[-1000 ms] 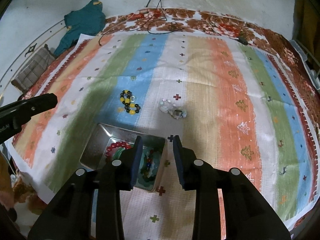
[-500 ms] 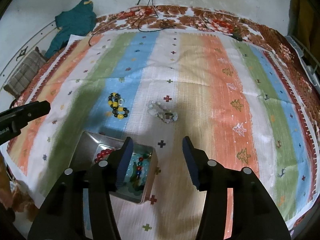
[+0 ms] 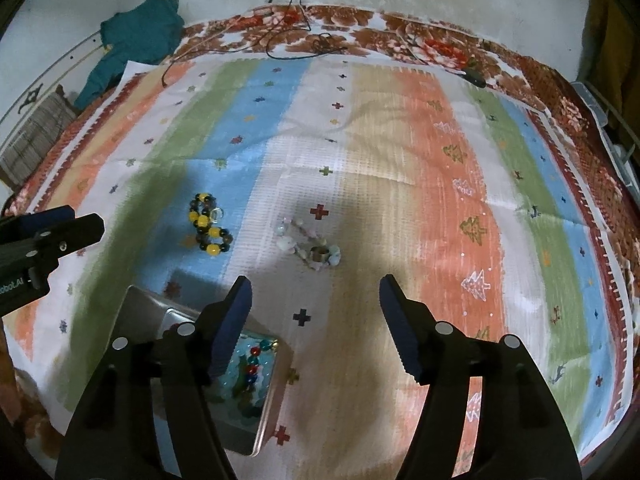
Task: Organize jewelry
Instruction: 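Move the left gripper to the yellow-black bracelet while the right approaches the crystal bracelet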
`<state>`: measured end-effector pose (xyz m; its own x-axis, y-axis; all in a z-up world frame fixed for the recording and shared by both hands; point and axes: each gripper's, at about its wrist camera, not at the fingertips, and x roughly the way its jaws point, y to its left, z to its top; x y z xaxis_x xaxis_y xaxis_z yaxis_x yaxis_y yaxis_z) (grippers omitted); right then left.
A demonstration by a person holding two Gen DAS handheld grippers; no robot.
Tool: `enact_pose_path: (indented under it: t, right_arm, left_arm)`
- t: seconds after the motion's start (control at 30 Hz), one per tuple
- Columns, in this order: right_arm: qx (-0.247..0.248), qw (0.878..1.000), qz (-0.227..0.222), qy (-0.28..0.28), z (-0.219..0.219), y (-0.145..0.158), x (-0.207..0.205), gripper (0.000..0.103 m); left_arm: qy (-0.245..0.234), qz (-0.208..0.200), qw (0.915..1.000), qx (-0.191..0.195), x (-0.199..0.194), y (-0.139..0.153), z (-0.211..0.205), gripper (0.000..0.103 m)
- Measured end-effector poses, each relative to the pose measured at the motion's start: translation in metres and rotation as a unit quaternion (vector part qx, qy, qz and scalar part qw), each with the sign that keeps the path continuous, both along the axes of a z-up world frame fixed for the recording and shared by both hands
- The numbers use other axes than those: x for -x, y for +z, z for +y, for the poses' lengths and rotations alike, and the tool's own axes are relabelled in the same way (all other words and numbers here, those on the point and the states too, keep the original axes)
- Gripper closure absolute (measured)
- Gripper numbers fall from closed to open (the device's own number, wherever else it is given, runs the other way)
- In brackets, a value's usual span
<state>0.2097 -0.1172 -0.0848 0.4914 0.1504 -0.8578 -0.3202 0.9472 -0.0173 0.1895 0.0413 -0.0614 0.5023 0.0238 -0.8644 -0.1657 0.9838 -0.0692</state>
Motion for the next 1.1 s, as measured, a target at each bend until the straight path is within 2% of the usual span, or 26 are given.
enact_pose_path:
  t: [0.3,0.57,1.1]
  right_arm:
    - [0.009,1.0,0.006,0.008,0.009,-0.016,-0.021,0.037]
    - [0.008,1.0,0.025,0.012,0.018,-0.031,-0.038,0.037]
    - [0.023,0.999,0.035,0.016,0.028,-0.052,-0.063,0.037]
  left_arm:
    - [0.026,0.007,0.9996,0.005,-0.022,-0.012,0.013,0.047]
    - [0.02,0.018,0.9997,0.0,-0.038,-0.023,0.011,0.046]
    - [0.018,0.045,0.9988,-0.009,-0.068,-0.048,0.018,0.046]
